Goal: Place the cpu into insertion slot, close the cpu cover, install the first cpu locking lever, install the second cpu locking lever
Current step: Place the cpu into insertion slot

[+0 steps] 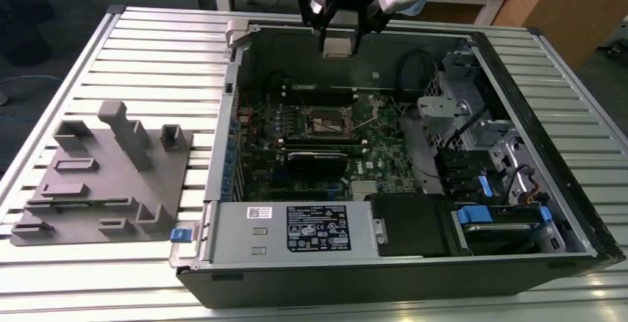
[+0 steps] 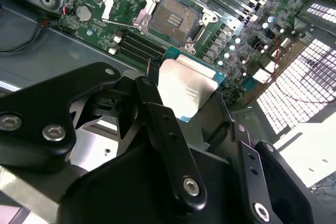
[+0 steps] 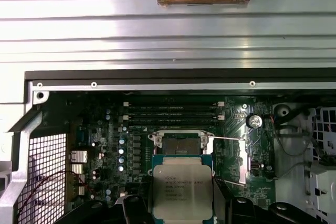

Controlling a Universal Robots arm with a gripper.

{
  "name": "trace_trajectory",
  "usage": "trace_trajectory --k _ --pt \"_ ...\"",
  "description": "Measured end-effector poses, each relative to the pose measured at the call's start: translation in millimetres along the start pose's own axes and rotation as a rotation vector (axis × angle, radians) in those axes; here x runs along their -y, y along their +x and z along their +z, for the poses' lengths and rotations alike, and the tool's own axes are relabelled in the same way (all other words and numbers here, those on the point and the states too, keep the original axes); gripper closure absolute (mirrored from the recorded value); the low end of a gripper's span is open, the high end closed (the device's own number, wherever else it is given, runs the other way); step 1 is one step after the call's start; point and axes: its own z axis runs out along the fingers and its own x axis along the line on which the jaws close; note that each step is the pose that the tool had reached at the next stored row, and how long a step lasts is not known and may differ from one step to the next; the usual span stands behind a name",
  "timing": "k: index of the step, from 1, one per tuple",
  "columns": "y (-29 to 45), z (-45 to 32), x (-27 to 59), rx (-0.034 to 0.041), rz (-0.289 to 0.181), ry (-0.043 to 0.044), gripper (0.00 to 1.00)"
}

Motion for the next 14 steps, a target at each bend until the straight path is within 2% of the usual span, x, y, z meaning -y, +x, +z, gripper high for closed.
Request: trace_trajectory --k 4,14 --pt "0.0 0.7 0.1 -0.0001 0.000 -0.0029 0.46" --pt "0.0 0.8 0.1 -0.0001 0.000 -0.0030 0.46"
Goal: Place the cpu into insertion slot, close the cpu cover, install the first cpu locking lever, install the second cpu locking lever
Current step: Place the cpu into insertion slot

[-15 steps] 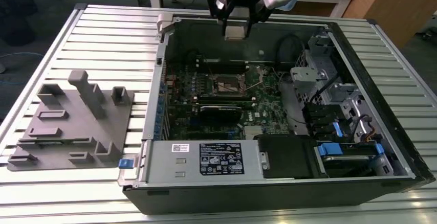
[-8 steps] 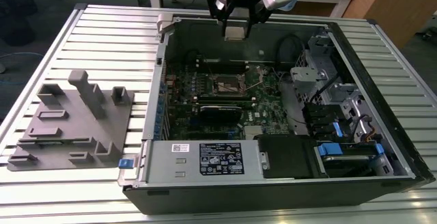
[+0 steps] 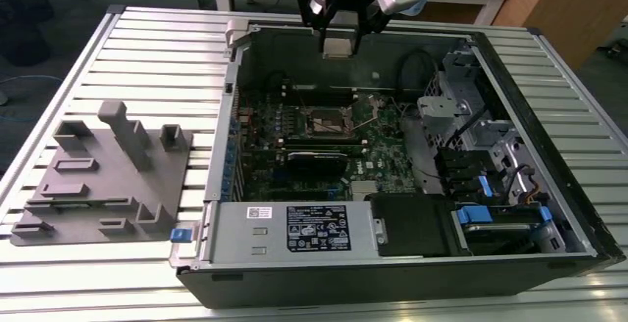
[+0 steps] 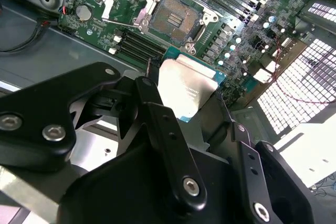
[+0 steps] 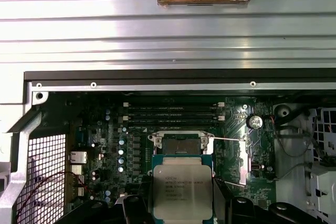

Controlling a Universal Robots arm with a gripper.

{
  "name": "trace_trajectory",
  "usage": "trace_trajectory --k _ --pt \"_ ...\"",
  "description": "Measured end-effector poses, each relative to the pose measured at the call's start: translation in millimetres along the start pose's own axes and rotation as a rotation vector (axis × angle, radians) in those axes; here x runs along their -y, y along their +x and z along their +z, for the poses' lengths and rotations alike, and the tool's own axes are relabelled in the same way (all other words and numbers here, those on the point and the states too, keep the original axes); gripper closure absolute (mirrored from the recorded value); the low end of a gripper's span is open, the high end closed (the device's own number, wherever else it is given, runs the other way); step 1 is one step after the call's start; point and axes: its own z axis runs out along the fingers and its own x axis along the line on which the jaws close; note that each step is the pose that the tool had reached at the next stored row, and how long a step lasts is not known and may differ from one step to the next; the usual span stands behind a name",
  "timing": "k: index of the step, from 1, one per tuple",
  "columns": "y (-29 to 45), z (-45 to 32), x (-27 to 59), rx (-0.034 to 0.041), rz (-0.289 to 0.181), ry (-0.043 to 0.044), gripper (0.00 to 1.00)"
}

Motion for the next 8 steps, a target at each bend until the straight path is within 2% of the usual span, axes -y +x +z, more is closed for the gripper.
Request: trace_trajectory --k 8 --pt "-0.2 12.2 1.1 0.0000 0.000 0.0001 0.46"
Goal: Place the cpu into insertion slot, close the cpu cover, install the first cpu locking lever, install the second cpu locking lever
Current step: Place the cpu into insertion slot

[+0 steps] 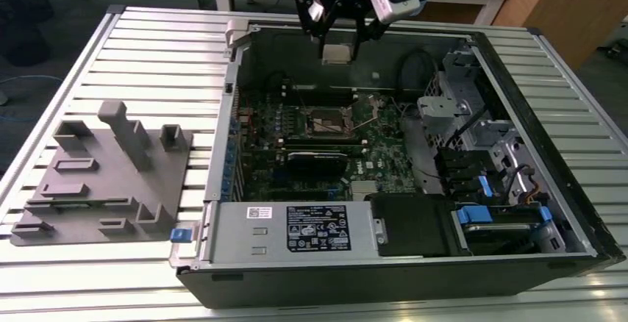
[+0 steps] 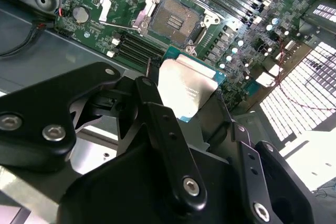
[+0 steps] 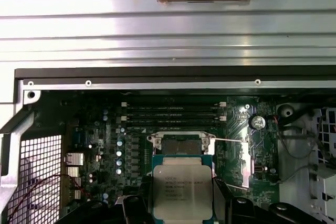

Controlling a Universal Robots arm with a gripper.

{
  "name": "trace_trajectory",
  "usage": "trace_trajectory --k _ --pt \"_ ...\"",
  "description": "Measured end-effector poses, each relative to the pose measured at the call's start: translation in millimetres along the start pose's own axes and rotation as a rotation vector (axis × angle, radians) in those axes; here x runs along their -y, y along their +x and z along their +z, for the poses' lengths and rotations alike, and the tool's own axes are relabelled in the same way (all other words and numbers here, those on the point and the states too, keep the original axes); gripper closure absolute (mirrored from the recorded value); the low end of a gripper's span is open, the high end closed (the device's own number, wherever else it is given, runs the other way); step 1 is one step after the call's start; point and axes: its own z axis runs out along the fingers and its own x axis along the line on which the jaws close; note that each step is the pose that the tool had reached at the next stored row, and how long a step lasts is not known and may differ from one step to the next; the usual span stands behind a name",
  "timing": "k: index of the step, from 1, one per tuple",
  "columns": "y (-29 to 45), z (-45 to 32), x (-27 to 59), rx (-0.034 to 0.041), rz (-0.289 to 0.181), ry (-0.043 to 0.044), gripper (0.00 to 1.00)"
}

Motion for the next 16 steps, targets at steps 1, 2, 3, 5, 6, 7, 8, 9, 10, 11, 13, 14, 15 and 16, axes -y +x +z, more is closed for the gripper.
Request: trace_trajectory --k 1,2,3,5,6,7,8,9,10,11,13,14,15,16 --pt "0.0 1.2 0.1 0.0000 0.000 -0.0001 0.46" --pt "0.0 2.0 0.1 0.0000 0.000 -0.0001 0.46" --pt "-0.1 2.1 0.2 0.0000 0.000 0.0001 0.46" --pt "0.0 2.1 0.2 -0.0001 0.000 0.0003 0.46" --pt "-0.1 2.3 0.2 0.0000 0.000 0.0000 0.46" --pt "-0.1 3.5 0.3 0.0002 0.000 -0.0005 0.46" --pt "-0.1 5.0 0.4 0.0002 0.000 -0.0004 0.46" --pt "-0.1 6.9 0.6 0.0000 0.000 -0.0001 0.46" --pt "-0.2 8.7 0.8 0.0001 0.000 -0.0001 0.46" --pt "-0.2 10.5 1.0 0.0000 0.000 -0.0001 0.46" --pt "-0.3 13.9 1.3 0.0000 0.000 0.0000 0.46" --pt "-0.3 15.7 1.4 0.0000 0.000 0.0001 0.46" --pt "-0.3 17.1 1.6 0.0000 0.000 -0.0001 0.46" --pt "-0.4 17.6 1.6 0.0001 0.000 0.0000 0.46"
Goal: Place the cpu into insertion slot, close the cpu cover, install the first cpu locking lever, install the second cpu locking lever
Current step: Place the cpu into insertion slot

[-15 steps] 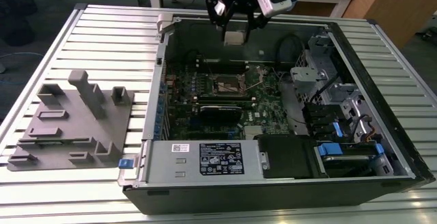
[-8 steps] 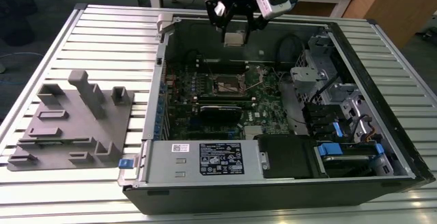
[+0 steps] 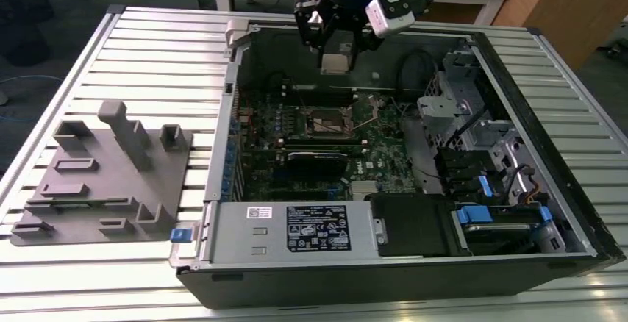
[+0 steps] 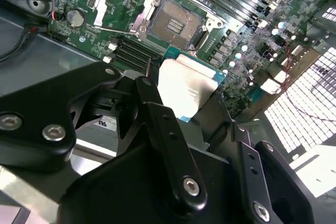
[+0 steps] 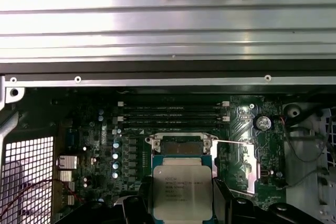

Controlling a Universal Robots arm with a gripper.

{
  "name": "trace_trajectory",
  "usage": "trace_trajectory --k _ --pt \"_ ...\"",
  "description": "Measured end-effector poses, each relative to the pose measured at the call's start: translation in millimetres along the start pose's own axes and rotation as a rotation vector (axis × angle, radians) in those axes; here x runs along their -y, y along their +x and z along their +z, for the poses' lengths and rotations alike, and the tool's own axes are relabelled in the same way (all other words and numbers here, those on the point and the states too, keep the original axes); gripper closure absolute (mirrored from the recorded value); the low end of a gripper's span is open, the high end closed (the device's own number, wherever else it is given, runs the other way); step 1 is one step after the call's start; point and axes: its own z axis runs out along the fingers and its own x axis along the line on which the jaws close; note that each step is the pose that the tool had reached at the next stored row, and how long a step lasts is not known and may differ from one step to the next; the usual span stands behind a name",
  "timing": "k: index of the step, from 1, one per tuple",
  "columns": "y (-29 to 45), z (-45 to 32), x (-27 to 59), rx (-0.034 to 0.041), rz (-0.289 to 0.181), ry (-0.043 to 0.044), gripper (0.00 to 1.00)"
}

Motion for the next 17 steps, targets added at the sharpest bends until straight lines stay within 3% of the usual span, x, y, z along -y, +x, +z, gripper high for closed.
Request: trace_trajectory --k 4,12,17 --pt "0.0 1.7 0.2 0.0001 0.000 -0.0002 0.46" --pt "1.4 14.5 1.4 0.0000 0.000 -0.0001 0.46" --pt "1.6 16.4 1.6 0.0001 0.000 -0.0003 0.46"
